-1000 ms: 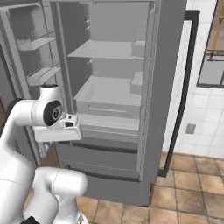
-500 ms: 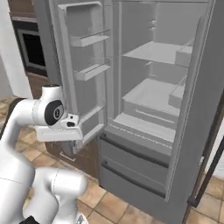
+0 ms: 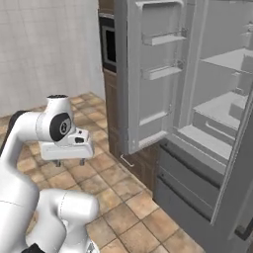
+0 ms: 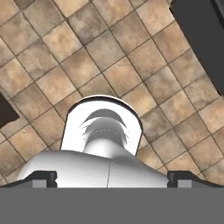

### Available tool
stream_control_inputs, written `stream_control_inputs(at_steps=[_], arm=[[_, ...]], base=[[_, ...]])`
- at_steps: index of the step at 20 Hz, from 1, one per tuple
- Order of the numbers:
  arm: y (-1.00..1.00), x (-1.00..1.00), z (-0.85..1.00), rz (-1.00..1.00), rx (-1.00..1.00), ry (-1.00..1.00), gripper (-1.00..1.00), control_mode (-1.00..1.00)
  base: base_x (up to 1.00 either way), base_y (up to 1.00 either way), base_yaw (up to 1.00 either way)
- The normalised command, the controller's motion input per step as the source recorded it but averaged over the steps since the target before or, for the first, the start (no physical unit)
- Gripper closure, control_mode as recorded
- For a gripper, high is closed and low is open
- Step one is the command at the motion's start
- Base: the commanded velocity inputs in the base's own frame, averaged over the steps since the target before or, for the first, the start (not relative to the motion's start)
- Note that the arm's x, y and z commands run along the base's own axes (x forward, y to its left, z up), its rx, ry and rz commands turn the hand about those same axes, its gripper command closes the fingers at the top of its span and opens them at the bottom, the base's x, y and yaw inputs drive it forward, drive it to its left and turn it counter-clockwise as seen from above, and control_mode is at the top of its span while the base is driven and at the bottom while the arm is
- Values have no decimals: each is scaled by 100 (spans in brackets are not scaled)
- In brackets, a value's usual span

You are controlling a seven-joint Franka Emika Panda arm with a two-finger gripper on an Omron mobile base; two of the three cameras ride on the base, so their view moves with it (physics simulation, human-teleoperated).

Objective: Place one of the steaks on the plate and the other in the bowl. Then place the bowl in the fridge.

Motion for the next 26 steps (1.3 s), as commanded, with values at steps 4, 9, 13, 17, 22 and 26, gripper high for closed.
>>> stream_control_inputs(at_steps=[4,9,13,17,22,26], arm=[[0,0,0,0,0,0,-100,100],[0,0,0,0,0,0,-100,100],[0,0,0,0,0,0,-100,100],[0,0,0,0,0,0,-100,100],[0,0,0,0,0,0,-100,100],[0,0,0,0,0,0,-100,100]], base=[[-67,-5,58],[-43,-1,65],[-29,0,61],[-22,-2,62],[-18,19,49],[13,85,-5]])
